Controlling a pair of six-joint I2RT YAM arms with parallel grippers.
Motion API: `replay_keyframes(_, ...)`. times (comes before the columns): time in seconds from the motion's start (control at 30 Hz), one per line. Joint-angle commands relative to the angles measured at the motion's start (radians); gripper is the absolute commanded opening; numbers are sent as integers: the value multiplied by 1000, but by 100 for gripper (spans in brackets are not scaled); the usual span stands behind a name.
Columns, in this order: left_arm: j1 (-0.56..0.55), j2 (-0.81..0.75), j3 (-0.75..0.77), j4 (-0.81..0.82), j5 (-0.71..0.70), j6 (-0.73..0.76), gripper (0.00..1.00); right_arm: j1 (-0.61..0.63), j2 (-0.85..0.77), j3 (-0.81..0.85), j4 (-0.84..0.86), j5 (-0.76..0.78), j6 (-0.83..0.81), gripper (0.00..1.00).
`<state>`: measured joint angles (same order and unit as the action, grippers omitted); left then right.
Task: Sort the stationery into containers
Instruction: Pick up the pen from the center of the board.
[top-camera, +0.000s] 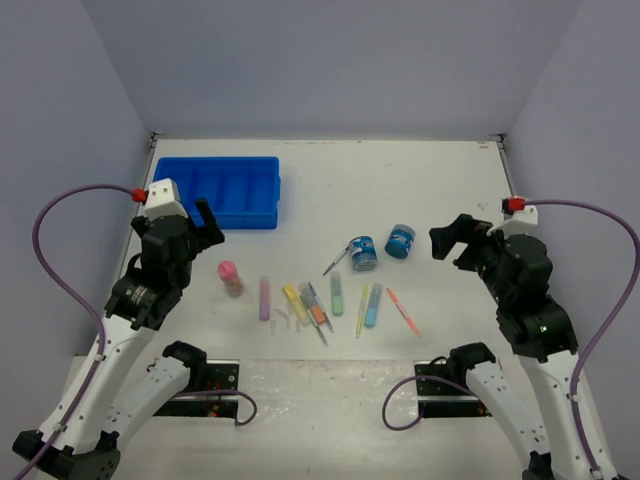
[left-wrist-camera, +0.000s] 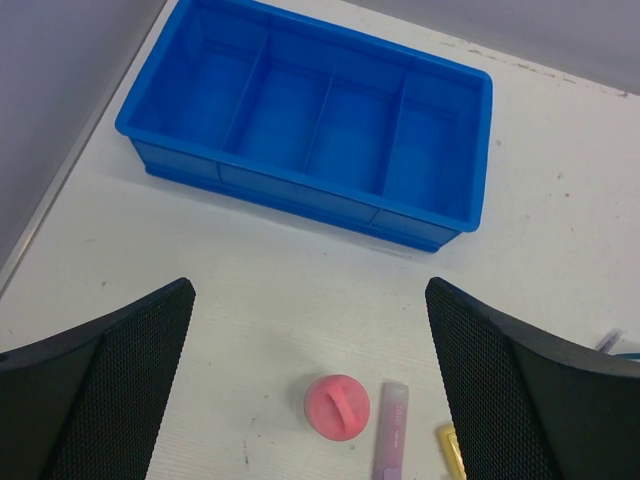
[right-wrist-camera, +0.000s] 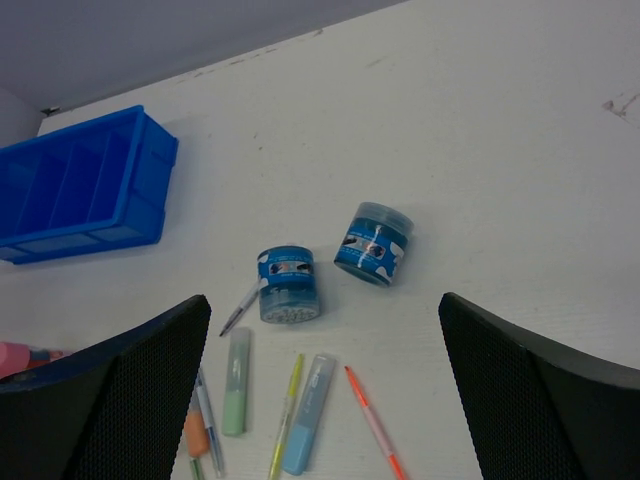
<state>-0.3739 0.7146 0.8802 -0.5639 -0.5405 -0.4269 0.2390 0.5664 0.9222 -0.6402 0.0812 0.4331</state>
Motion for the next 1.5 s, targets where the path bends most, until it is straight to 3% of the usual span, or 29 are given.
replay_keyframes(0.0, 6, -14, 34, 29, 20, -9, 100, -4, -60, -23, 94, -125, -11, 99)
replay_keyframes(0.13, 5, -16, 26, 34, 30, -5, 100, -4, -111, -52, 150, -187, -28, 99)
replay_keyframes(0.37, -4, -36, 14, 52, 59, 10, 100, 12, 136, 39, -42, -240, -41, 99)
replay_keyframes(0.53, -11, -55, -8, 67, 96, 24, 100, 90, 217, -27, -66, -170, 38, 96)
replay_keyframes(0.7, -26, -62, -12, 78, 131, 34, 100, 204, 378, -52, -147, -13, 107, 80)
replay_keyframes(0.9, -46, -66, -18, 83, 158, 46, 100, 290, 522, -79, -201, 29, 181, 56)
replay_keyframes(1.07, -66, -67, -15, 88, 177, 53, 100, 339, 608, -79, -234, 84, 231, 56)
replay_keyframes(1.47, -117, -60, -12, 98, 201, 74, 100, 341, 827, -99, -130, 55, 213, 53)
